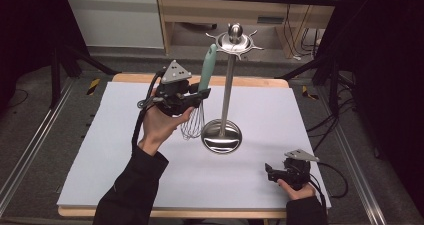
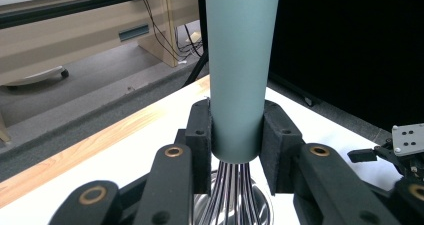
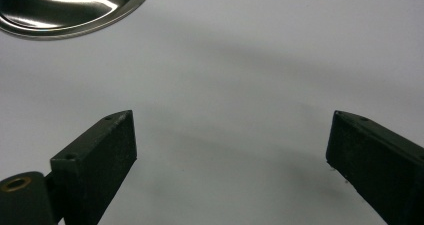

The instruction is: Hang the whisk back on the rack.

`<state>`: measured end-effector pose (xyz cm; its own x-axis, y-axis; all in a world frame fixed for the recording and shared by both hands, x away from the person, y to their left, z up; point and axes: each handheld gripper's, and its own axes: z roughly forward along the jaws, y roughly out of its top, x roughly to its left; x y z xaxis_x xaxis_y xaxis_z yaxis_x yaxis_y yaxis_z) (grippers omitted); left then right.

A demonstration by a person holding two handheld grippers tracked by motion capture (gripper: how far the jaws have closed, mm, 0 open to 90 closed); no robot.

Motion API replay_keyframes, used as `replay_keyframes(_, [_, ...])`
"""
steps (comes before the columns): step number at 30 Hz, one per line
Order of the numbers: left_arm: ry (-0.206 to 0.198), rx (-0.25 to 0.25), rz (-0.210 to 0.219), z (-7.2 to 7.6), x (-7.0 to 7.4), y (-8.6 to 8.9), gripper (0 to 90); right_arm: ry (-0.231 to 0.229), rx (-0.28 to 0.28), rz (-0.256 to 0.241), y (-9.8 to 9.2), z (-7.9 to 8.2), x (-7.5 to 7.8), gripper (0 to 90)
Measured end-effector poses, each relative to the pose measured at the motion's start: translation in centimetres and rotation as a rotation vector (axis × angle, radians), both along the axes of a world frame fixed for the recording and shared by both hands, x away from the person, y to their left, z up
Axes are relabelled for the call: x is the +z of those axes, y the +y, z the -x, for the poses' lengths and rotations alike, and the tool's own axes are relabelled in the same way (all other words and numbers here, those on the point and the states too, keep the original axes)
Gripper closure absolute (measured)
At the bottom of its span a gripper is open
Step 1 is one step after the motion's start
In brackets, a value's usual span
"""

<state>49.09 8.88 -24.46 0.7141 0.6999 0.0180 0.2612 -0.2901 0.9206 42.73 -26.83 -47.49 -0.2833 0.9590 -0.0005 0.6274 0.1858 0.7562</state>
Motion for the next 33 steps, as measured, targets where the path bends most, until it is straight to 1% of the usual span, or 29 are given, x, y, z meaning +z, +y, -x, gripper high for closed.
replay_keyframes(5, [0.006,0.0,-0.004,-0.3,-0.1,-0.5,68.6,-0.003,0.005,0.002,0.0,0.0,0.0,6.5])
replay_keyframes(13, [0.013,-0.002,0.003,-0.7,-0.4,-1.0,68.4,0.001,0.006,0.004,0.0,0.0,0.0,6.5])
replay_keyframes(15, [0.009,0.002,0.004,-0.8,-0.6,-1.2,68.4,0.004,0.006,0.004,0.0,0.0,0.0,6.5])
replay_keyframes(19, [0.004,0.003,0.023,-1.1,-0.9,-1.4,68.4,0.006,0.006,0.006,0.0,0.0,0.0,6.5])
replay_keyframes(25, [-0.013,0.003,0.036,-1.4,-1.2,-1.7,68.3,0.007,0.005,0.008,0.0,-0.1,-0.1,6.5])
replay_keyframes(33, [-0.04,0.017,0.04,-1.8,-1.6,-2.1,68.0,0.009,0.009,0.006,0.1,-0.1,-0.1,6.5])
